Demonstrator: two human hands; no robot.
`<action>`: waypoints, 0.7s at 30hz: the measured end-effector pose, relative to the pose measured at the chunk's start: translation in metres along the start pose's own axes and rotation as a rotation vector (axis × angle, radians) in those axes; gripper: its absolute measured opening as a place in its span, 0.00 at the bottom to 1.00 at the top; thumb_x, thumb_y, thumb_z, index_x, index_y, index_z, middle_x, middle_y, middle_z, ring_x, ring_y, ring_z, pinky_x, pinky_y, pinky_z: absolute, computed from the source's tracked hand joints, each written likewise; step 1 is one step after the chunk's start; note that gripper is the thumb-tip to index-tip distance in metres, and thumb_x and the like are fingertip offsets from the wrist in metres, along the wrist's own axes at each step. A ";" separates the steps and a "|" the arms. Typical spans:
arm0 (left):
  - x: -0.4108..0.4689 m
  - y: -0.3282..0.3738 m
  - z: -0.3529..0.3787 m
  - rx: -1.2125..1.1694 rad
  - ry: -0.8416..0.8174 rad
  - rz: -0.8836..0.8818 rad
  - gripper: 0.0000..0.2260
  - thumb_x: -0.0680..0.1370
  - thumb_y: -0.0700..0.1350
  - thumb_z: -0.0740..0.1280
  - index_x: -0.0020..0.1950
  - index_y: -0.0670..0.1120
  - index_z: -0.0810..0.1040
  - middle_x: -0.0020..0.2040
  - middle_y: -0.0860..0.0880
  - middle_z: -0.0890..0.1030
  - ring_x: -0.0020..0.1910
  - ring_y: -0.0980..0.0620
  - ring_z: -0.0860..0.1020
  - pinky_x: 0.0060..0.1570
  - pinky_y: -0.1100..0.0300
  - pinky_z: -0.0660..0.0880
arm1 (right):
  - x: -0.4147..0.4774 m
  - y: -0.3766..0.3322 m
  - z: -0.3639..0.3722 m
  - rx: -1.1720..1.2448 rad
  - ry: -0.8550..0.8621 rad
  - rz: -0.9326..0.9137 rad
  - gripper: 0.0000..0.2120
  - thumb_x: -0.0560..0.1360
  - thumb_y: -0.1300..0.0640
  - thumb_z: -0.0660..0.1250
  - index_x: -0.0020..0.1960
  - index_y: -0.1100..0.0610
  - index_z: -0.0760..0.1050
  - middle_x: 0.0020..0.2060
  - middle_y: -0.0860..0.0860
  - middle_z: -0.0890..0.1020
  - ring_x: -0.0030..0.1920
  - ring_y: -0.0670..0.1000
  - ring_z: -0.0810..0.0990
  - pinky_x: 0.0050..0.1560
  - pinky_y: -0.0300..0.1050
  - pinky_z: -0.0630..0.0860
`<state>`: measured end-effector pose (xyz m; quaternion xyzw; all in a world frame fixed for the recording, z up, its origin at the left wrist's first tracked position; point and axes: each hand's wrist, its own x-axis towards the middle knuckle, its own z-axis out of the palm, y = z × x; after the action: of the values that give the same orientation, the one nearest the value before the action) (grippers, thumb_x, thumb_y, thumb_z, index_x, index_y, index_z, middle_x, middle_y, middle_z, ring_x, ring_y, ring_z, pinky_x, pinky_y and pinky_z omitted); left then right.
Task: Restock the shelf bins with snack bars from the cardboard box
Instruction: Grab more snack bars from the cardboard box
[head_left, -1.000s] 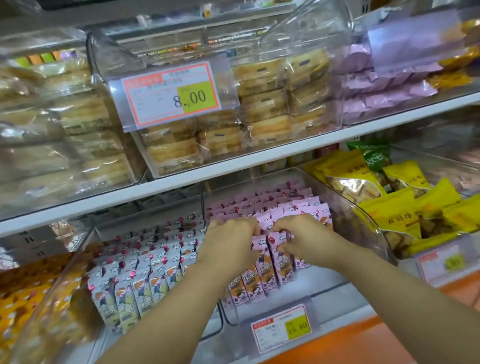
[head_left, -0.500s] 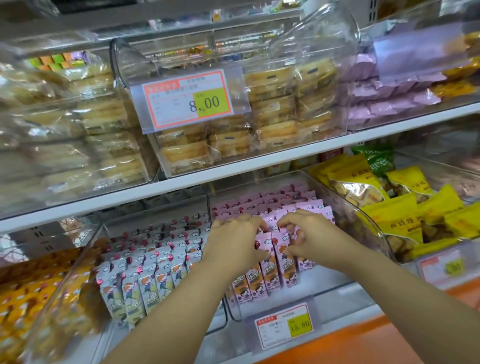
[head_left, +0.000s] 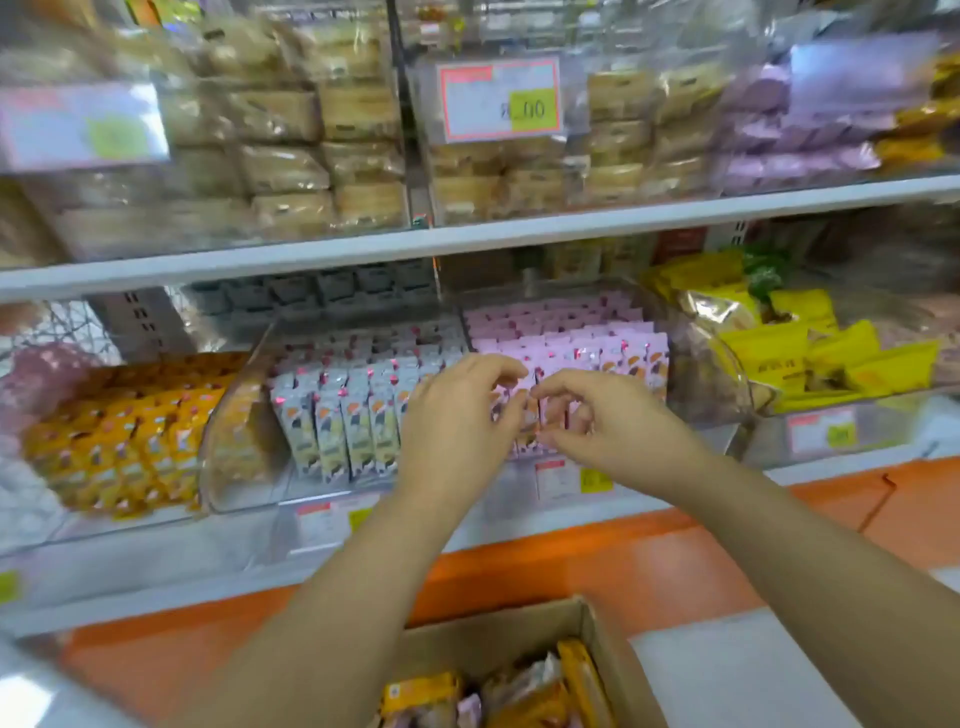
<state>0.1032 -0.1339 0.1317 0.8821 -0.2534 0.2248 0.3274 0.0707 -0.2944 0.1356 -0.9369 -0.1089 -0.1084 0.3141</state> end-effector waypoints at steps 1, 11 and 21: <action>-0.016 -0.006 -0.007 -0.040 0.042 -0.008 0.08 0.75 0.42 0.69 0.54 0.49 0.80 0.48 0.55 0.79 0.49 0.53 0.78 0.54 0.52 0.74 | -0.012 -0.007 0.010 0.023 -0.003 -0.006 0.13 0.73 0.56 0.70 0.54 0.44 0.74 0.40 0.41 0.76 0.33 0.39 0.74 0.37 0.33 0.69; -0.207 -0.111 -0.026 -0.061 -0.181 -0.388 0.08 0.76 0.42 0.68 0.54 0.50 0.78 0.45 0.56 0.78 0.48 0.54 0.78 0.49 0.57 0.74 | -0.103 -0.011 0.160 0.179 -0.179 0.200 0.18 0.72 0.62 0.72 0.60 0.52 0.73 0.42 0.47 0.76 0.35 0.42 0.74 0.38 0.27 0.69; -0.297 -0.173 -0.003 -0.123 -0.595 -0.805 0.08 0.80 0.43 0.64 0.59 0.47 0.75 0.52 0.49 0.74 0.53 0.48 0.73 0.55 0.55 0.70 | -0.138 0.052 0.224 -0.380 -0.643 0.508 0.36 0.71 0.46 0.71 0.74 0.51 0.59 0.69 0.59 0.65 0.70 0.61 0.62 0.68 0.54 0.63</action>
<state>-0.0238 0.0704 -0.1137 0.9148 0.0118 -0.1957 0.3532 -0.0164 -0.2164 -0.1061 -0.9611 0.0541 0.2506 0.1031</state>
